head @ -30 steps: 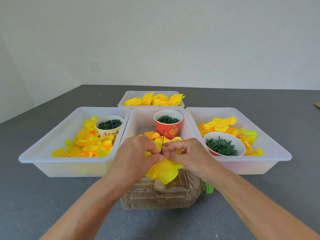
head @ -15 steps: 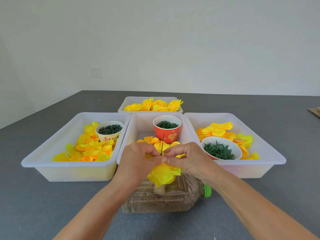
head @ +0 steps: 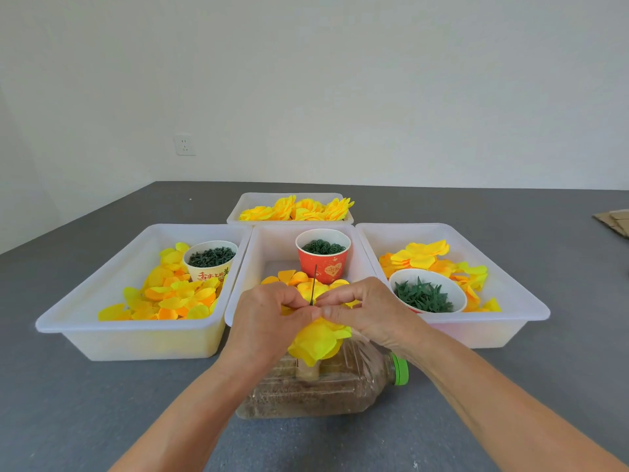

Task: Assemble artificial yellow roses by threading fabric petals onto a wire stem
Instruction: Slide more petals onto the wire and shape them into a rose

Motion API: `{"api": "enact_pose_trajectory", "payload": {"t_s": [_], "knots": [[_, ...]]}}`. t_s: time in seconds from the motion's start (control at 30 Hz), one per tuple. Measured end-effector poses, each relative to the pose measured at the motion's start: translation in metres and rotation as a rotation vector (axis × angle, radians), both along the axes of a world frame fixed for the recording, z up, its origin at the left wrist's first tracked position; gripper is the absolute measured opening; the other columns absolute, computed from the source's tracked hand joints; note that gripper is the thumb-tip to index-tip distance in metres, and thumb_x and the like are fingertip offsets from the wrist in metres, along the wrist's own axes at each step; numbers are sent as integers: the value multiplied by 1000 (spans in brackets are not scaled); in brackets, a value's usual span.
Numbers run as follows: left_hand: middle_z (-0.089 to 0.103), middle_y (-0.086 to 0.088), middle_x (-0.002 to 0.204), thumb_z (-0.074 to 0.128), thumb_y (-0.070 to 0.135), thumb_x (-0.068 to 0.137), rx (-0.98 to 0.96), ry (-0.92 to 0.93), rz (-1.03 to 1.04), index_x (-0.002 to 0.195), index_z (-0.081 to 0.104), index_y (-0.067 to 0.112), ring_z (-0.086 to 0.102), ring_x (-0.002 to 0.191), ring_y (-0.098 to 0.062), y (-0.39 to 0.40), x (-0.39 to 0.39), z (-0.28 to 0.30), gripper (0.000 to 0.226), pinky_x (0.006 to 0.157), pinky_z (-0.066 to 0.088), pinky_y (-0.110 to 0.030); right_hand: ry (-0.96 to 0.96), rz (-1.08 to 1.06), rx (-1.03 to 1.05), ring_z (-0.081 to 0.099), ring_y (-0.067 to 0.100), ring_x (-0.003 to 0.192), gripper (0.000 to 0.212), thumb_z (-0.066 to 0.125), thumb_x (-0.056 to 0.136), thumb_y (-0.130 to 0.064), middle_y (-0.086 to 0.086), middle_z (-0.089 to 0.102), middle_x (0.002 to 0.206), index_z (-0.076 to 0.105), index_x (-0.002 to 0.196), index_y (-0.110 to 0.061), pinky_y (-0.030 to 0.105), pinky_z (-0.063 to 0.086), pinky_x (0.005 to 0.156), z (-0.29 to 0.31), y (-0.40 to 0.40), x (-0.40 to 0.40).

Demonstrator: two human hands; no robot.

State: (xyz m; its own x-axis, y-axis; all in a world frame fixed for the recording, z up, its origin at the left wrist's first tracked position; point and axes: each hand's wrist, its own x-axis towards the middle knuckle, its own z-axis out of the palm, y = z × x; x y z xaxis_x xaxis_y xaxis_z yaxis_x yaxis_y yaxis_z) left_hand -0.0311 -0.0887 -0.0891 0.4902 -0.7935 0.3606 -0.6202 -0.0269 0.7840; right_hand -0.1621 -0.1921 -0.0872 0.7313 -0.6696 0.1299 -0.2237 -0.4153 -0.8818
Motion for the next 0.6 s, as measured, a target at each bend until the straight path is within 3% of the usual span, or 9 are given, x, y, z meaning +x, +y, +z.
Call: {"api": "enact_pose_trajectory", "payload": {"t_s": [0.07,0.2,0.3,0.37,0.47,0.6], "knots": [[63,8,61,80,23,71,28,1,-5,56,65,28,53,56,-1,0,1,3,21,53,39,-14,-39,-41,30,63,2,93,9,70,82,-20,-6,73,93,76,89,-19,15,48,82,8,-2,-5],[60,11,55,79,20,70,65,-2,-20,56,66,22,50,53,1,-2,1,7,20,51,36,-11,-204,-221,75,59,-2,63,5,71,80,-11,-7,72,74,75,82,-14,10,43,59,31,-30,-29],[59,12,55,77,17,72,79,-31,-29,57,66,19,49,53,0,-3,0,9,19,52,37,-14,-197,-424,-38,56,-4,57,5,73,77,-7,-4,69,73,74,79,-11,12,43,58,39,-61,-54],[61,8,57,75,16,74,77,-38,-28,59,68,14,50,56,-4,-4,0,9,17,55,39,-19,-30,-505,-118,60,4,66,7,75,75,-6,-2,68,74,73,76,-12,17,44,63,34,-79,-66],[64,6,60,75,19,75,79,-27,-21,60,69,15,53,59,-7,-3,-1,10,16,57,41,-20,343,-460,-192,59,13,81,15,77,71,-6,-1,67,81,74,86,-10,22,42,71,17,-95,-72],[63,8,58,75,20,75,81,-23,-21,61,69,15,50,56,-4,-2,-1,11,16,52,38,-14,592,-410,-317,59,19,89,25,75,73,-11,3,66,93,72,98,-12,25,46,75,-3,-105,-63]]}}
